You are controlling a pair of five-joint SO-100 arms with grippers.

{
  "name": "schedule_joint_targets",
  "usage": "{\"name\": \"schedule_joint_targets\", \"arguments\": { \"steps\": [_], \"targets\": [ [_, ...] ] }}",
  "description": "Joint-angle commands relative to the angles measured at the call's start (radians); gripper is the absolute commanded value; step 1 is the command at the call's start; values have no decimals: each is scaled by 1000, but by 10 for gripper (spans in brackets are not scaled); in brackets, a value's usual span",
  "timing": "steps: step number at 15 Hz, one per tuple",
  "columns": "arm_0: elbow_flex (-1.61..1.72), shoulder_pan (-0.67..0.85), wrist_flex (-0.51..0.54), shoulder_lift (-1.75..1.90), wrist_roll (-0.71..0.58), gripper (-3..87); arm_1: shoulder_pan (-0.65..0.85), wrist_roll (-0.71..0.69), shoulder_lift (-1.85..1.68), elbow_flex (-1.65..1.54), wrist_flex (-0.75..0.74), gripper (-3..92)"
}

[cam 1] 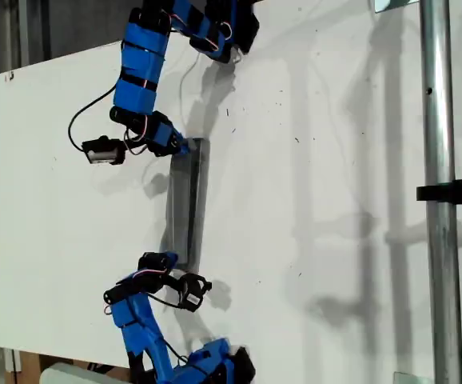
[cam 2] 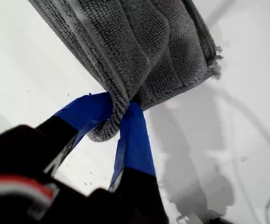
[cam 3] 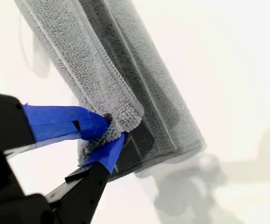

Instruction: Grasp corners of a towel and fold twice.

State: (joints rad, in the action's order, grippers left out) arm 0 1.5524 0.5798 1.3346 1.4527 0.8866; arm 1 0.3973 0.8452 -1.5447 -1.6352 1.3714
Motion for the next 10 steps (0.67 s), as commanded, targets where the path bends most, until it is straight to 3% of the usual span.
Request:
{"name": "schedule_joint_targets", "arguments": {
  "steps": [1,7,8,9,10],
  "targets": [
    [12,-15,-41,-38,26,-27,-17,25,57,-11,-74,-3],
    [51,48,-110,-146,20,-24,11,14,238,-6,-166,-3],
    [60,60,-115,-160,29,40,21,15,253,-6,-166,-3],
    [61,74,-92,-155,35,173,34,17,249,14,-118,32],
    [46,84,-23,-118,40,240,40,21,216,46,-26,171]
  ]
}}
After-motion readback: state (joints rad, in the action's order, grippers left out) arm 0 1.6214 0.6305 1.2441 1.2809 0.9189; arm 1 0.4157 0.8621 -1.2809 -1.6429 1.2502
